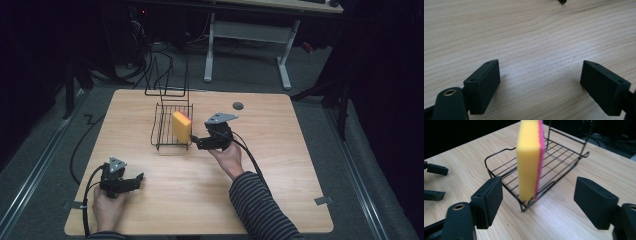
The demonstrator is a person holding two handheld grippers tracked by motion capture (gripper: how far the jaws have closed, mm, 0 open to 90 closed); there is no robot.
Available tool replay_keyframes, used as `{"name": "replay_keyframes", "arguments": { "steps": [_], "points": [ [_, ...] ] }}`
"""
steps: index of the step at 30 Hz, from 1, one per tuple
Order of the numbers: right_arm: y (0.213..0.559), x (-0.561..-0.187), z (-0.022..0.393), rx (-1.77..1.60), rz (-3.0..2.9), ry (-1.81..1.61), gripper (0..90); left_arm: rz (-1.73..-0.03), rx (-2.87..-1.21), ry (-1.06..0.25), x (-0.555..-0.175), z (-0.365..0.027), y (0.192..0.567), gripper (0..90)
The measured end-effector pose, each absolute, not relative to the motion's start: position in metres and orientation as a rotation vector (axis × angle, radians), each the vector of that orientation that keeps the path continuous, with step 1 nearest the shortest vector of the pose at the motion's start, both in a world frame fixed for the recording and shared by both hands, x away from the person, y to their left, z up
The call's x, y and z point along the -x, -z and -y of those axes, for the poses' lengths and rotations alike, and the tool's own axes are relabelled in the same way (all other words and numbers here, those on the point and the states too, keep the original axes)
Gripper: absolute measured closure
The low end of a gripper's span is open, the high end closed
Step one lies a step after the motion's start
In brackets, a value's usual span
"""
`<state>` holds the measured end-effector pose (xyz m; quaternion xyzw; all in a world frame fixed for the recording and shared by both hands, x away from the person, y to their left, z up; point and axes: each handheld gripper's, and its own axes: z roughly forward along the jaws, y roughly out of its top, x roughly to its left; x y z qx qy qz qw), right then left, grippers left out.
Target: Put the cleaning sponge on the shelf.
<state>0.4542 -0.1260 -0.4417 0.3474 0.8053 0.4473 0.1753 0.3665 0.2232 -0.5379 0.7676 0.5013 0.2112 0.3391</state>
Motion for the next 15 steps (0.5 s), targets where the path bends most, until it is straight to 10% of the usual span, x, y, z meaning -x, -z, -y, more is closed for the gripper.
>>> {"name": "replay_keyframes", "arguments": {
  "steps": [15],
  "points": [
    [0.431,-0.426,0.192,-1.078,-2.179,-1.311,27.3,-1.306,-1.998,-0.55,-0.367,-0.223,0.538,16.9]
  ]
}}
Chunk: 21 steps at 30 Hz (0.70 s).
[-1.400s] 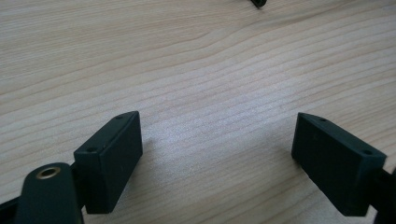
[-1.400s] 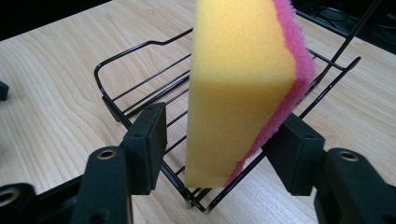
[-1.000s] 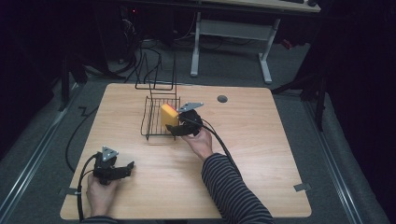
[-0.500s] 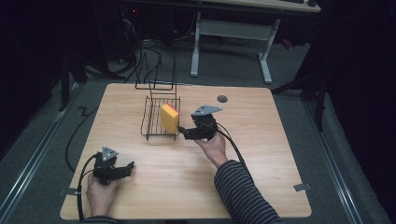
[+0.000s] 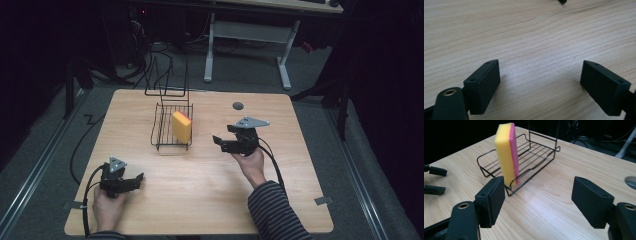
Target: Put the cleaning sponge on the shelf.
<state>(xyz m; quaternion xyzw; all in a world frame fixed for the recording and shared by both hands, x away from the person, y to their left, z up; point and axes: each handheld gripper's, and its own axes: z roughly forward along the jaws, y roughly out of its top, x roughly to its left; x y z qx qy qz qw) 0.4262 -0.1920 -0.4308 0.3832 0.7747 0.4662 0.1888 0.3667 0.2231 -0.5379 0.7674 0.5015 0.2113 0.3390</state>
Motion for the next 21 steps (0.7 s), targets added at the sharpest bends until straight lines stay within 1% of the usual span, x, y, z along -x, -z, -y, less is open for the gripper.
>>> {"name": "replay_keyframes", "arguments": {
  "steps": [7,16,21],
  "points": [
    [0.422,-0.415,0.215,-1.09,-2.126,-1.325,29.1,-1.306,-1.999,-0.549,-0.367,-0.223,0.538,16.9],
    [0.421,-0.397,0.249,-1.161,-2.036,-1.359,31.4,-1.306,-1.998,-0.55,-0.367,-0.223,0.538,16.9],
    [0.416,-0.388,0.259,-1.169,-2.013,-1.339,31.7,-1.306,-1.998,-0.55,-0.367,-0.223,0.538,16.9]
  ]
}}
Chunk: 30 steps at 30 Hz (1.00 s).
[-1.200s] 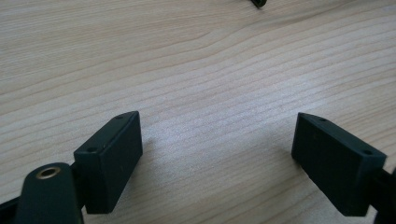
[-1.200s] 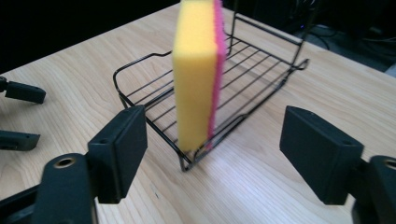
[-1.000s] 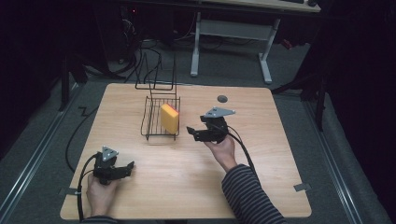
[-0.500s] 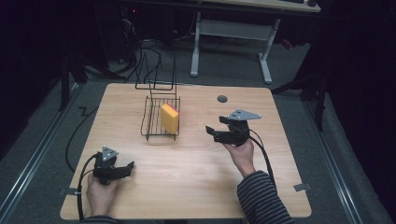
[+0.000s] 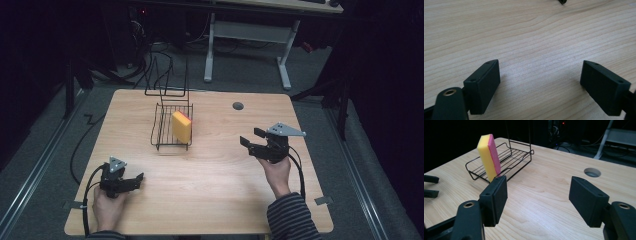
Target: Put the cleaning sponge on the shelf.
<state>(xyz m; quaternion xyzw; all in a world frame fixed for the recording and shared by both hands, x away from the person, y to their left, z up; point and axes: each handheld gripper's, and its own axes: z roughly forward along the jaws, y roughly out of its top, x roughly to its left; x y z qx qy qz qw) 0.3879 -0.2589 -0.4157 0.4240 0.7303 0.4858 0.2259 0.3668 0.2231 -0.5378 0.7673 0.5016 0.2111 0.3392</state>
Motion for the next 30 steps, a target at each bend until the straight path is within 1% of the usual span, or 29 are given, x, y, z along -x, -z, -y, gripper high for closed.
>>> {"name": "replay_keyframes", "arguments": {
  "steps": [6,20,30],
  "points": [
    [0.414,-0.376,0.267,-1.158,-1.98,-1.338,33.9,-1.305,-1.999,-0.549,-0.367,-0.223,0.538,16.9],
    [0.44,-0.347,0.307,-1.266,-1.903,-1.343,35.1,-1.305,-1.999,-0.548,-0.367,-0.223,0.538,16.9],
    [0.461,-0.338,0.322,-1.339,-1.872,-1.34,35.3,-1.305,-2.0,-0.549,-0.367,-0.223,0.538,16.9]
  ]
}}
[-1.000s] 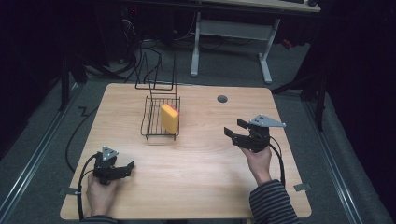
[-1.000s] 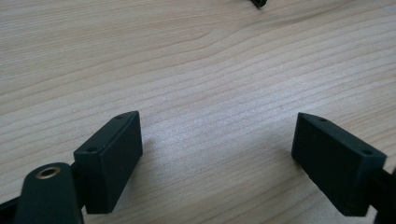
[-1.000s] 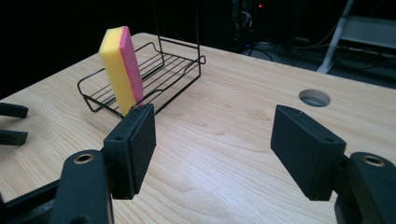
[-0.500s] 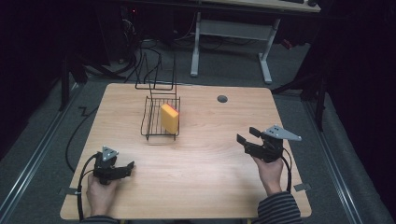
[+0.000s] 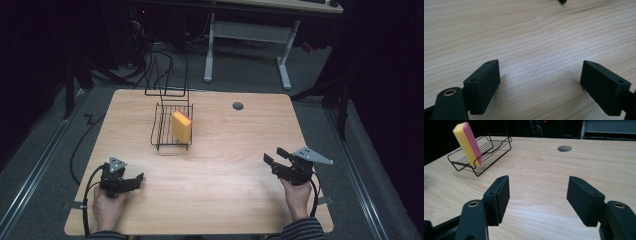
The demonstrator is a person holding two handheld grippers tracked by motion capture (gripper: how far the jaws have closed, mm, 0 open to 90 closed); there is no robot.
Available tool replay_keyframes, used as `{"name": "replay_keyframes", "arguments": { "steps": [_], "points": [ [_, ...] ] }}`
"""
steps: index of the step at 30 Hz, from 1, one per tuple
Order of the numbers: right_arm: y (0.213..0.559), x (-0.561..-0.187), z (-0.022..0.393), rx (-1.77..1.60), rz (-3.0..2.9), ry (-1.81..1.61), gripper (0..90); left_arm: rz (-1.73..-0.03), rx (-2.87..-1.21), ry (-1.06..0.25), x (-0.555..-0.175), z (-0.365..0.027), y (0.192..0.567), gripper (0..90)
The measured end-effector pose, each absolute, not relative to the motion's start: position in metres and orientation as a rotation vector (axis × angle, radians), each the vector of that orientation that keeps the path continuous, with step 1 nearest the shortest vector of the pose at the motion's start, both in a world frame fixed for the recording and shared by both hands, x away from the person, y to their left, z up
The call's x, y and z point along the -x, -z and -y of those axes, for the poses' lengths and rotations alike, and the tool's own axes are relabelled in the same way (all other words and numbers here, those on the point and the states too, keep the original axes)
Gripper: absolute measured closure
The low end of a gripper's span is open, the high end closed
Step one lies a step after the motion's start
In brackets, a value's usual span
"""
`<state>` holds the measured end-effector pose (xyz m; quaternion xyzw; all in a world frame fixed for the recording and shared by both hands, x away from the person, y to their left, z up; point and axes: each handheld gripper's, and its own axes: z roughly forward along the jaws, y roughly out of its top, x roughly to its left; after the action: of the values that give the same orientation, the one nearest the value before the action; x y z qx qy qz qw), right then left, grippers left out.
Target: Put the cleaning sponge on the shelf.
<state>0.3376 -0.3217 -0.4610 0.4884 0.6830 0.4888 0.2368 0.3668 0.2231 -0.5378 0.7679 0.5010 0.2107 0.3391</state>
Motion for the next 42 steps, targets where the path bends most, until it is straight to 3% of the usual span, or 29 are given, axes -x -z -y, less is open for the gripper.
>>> {"name": "replay_keyframes", "arguments": {
  "steps": [24,42],
  "points": [
    [0.513,-0.349,0.325,-1.458,-1.928,-1.132,35.6,-1.306,-1.998,-0.549,-0.367,-0.223,0.538,16.9],
    [0.525,-0.358,0.32,-1.469,-1.956,-0.969,36.6,-1.306,-1.998,-0.548,-0.367,-0.223,0.538,16.9]
  ]
}}
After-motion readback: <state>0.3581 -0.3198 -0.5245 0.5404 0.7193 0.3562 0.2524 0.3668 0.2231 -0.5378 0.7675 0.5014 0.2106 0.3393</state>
